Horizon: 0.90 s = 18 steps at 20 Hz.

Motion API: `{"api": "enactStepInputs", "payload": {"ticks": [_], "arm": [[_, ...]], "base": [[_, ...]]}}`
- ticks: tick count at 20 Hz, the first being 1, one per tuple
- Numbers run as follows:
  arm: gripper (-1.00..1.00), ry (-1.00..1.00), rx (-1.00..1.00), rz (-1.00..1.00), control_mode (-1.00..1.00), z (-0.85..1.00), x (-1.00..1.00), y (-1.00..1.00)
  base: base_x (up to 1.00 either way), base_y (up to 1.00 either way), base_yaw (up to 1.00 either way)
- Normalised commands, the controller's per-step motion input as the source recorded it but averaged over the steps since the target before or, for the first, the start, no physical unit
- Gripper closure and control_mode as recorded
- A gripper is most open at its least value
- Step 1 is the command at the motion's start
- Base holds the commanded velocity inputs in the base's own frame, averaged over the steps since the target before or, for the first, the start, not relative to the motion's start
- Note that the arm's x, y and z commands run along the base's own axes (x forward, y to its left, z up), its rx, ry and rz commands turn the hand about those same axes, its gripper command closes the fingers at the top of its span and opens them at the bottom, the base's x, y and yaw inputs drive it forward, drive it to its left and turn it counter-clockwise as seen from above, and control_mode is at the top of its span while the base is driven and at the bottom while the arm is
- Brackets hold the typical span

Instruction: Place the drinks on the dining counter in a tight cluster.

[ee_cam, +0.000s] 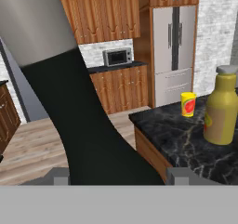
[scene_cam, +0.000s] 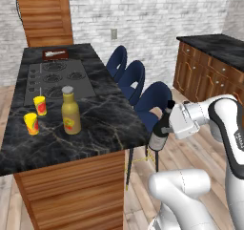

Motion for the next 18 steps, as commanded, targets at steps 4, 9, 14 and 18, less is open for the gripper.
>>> {"api": "enactStepInputs", "payload": {"ticks": [4, 9, 14, 18], "arm": [[1.00, 0.00, 0.00, 0.00, 1.00, 0.00, 0.00, 0.00], [1.00, 0.00, 0.00, 0.00, 1.00, 0.00, 0.00, 0.00], [1.00, 0.00, 0.00, 0.00, 1.00, 0.00, 0.00, 0.00], [1.00, 0.00, 0.00, 0.00, 1.00, 0.00, 0.00, 0.00]], "base": [[0.60, 0.09, 0.05], [0.40, 0.39, 0.01], [0.00, 0.53, 0.00], [0.36, 0.10, 0.10]]}}
